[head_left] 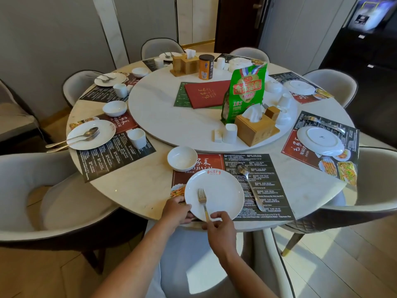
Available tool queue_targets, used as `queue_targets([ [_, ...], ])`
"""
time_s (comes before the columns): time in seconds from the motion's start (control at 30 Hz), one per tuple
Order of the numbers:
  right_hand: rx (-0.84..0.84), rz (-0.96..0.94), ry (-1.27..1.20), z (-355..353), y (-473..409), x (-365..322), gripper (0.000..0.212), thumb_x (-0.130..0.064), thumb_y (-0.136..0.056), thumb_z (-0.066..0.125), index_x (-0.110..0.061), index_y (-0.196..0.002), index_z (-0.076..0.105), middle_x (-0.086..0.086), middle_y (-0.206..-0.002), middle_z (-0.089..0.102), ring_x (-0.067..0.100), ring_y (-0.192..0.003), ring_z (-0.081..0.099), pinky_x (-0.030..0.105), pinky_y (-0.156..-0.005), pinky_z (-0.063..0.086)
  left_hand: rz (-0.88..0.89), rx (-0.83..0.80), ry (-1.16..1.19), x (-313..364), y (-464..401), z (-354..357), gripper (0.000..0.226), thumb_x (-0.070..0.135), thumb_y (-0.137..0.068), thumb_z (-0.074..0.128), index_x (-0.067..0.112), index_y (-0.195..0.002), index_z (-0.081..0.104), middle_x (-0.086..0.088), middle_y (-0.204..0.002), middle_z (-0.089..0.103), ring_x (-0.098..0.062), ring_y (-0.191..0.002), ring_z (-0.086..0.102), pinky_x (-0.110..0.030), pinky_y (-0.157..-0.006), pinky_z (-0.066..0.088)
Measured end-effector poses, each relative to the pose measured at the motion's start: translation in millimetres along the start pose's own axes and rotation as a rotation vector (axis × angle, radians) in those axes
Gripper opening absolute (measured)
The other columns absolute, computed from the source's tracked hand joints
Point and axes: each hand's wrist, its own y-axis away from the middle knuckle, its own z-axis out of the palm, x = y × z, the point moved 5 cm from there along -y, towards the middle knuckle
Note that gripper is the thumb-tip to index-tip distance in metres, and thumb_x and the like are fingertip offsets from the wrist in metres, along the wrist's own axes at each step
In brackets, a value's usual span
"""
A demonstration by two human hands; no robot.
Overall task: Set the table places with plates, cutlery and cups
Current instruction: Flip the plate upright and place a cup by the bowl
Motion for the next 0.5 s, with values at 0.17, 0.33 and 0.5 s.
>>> queue_targets([
  [0.17,-0.071,0.099,-0.118,5.0,0.0,5.1,0.012,-0.009,-0.090,0.061,-0.008,-0.093,0.050,0.009,-0.068,0.074,0.021,-0.052,0.059,0.033,-0.051,0.048,0.009,-0.006,-0.006,-2.3,-0.4,-0.4,0.033,0.007,-0.094,0.064,0.020,-0.124,0.060,-0.011,-0.096,0.075,-0.021,-0.080,0.077,-0.035,-0.069,0.064],
  [0.33,-0.093,0.122,-0.133,4.8,-1.8,10.2,0.015,-0.009,-0.091,0.063,-0.009,-0.090,0.049,0.010,-0.070,0.074,0.022,-0.059,0.067,0.038,-0.059,0.054,0.001,0.000,-0.007,-2.2,0.4,0.0,0.042,0.007,-0.093,0.066,0.017,-0.132,0.059,-0.012,-0.099,0.074,-0.020,-0.080,0.077,-0.033,-0.067,0.063],
  [0.5,-0.016,0.098,-0.158,-2.1,-1.5,7.8,0.019,-0.003,-0.093,0.058,-0.009,-0.080,0.045,0.014,-0.069,0.073,0.019,-0.050,0.060,0.031,-0.046,0.048,0.000,0.025,-0.021,-1.9,0.9,0.5,0.046,0.009,-0.091,0.070,0.016,-0.134,0.058,-0.010,-0.097,0.074,-0.021,-0.081,0.077,-0.032,-0.066,0.063],
])
